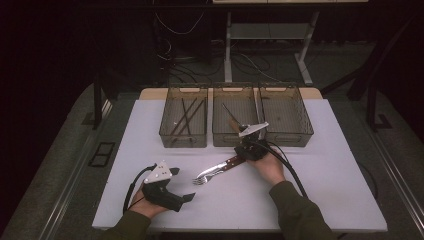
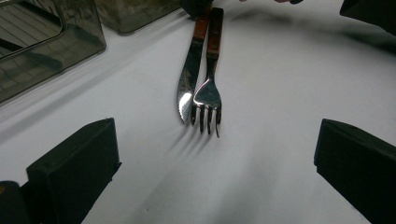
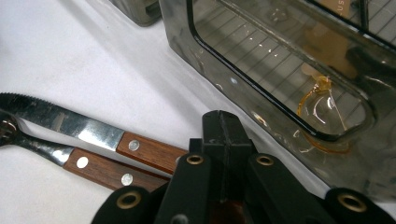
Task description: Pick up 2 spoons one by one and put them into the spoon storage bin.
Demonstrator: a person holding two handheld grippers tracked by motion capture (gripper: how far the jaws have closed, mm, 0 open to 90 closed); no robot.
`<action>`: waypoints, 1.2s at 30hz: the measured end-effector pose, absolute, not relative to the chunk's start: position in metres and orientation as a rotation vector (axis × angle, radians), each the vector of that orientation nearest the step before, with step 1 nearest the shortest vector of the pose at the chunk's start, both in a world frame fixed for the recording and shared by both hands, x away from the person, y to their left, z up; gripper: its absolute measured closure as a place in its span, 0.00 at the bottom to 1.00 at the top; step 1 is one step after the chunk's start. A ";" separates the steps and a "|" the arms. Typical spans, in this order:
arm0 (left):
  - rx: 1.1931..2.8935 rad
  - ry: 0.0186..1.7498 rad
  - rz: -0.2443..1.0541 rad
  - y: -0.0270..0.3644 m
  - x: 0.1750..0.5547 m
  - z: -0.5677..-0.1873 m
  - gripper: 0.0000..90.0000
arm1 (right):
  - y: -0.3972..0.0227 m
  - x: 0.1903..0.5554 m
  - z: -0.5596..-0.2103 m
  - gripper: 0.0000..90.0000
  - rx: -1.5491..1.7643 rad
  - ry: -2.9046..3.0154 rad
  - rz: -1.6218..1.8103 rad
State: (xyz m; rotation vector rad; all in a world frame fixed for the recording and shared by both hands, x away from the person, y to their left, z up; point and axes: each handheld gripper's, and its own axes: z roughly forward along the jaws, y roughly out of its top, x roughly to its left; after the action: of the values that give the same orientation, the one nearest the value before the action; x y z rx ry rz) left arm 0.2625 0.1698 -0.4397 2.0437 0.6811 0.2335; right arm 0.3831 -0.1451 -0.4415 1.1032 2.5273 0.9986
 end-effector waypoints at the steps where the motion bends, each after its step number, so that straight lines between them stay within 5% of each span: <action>1: 2.045 0.680 0.234 0.170 0.263 -0.440 0.00 | -0.145 0.383 -0.441 1.00 1.100 2.528 0.996; 36: 2.036 0.695 0.237 0.174 0.260 -0.440 0.00 | -0.161 0.370 -0.440 1.00 0.974 2.643 0.920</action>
State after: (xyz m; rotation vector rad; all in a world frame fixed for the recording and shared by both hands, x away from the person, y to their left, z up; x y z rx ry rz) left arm 0.2603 0.1736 -0.4396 2.0365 0.6951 0.2370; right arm 0.3704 -0.1610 -0.4403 0.9741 2.6426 0.9196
